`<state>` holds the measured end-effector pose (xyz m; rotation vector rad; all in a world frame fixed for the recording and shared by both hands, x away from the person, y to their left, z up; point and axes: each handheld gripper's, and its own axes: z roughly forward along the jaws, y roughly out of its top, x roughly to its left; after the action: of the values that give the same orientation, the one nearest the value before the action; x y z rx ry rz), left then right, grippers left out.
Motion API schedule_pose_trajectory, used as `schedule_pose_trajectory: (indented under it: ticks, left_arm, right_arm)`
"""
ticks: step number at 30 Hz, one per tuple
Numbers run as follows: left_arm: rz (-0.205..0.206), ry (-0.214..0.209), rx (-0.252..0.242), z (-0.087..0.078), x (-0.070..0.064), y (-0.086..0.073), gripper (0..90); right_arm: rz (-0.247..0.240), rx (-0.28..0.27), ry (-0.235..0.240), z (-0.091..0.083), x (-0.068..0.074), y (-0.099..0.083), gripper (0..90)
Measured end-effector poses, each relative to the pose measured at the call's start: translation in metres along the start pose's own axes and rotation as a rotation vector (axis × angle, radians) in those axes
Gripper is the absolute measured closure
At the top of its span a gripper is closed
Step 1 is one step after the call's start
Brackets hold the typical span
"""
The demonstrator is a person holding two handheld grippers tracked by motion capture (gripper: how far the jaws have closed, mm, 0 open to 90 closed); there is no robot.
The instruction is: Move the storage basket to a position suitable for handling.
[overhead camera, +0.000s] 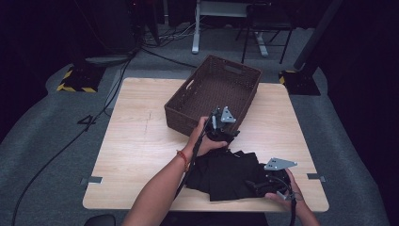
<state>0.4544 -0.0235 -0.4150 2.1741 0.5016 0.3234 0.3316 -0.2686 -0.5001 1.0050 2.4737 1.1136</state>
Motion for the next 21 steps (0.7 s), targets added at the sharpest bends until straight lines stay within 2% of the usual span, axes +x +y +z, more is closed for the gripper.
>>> schedule_pose_trajectory:
  ticks: [1,2,6,11,15,17,21]
  left_arm:
    - [0.0,0.0,0.0,0.0,0.0,0.0,55.3]
    - [0.021,-0.007,0.015,0.001,-0.002,0.0,57.5]
    - [0.03,-0.021,0.024,-0.001,0.001,-0.001,60.1]
    - [0.052,0.007,0.047,-0.014,0.01,-0.008,64.9]
    - [0.041,0.01,0.067,-0.037,0.029,-0.025,70.3]
    - [0.034,0.036,0.08,-0.051,0.039,-0.035,73.9]
    - [0.018,0.035,0.094,-0.074,0.056,-0.053,73.7]
  right_arm:
    - [0.0,0.0,0.0,0.0,0.0,0.0,6.9]
    - [0.0,0.0,0.0,0.0,0.0,0.0,6.9]
    - [-0.001,0.0,0.0,0.0,0.0,0.0,6.8]
    - [0.0,-0.004,0.005,0.0,-0.001,-0.001,6.8]
    - [0.0,-0.005,0.009,0.0,-0.001,-0.001,6.8]
    - [-0.001,-0.003,0.008,0.0,-0.001,0.0,6.8]
    - [-0.001,-0.001,0.012,0.001,-0.001,0.0,6.7]
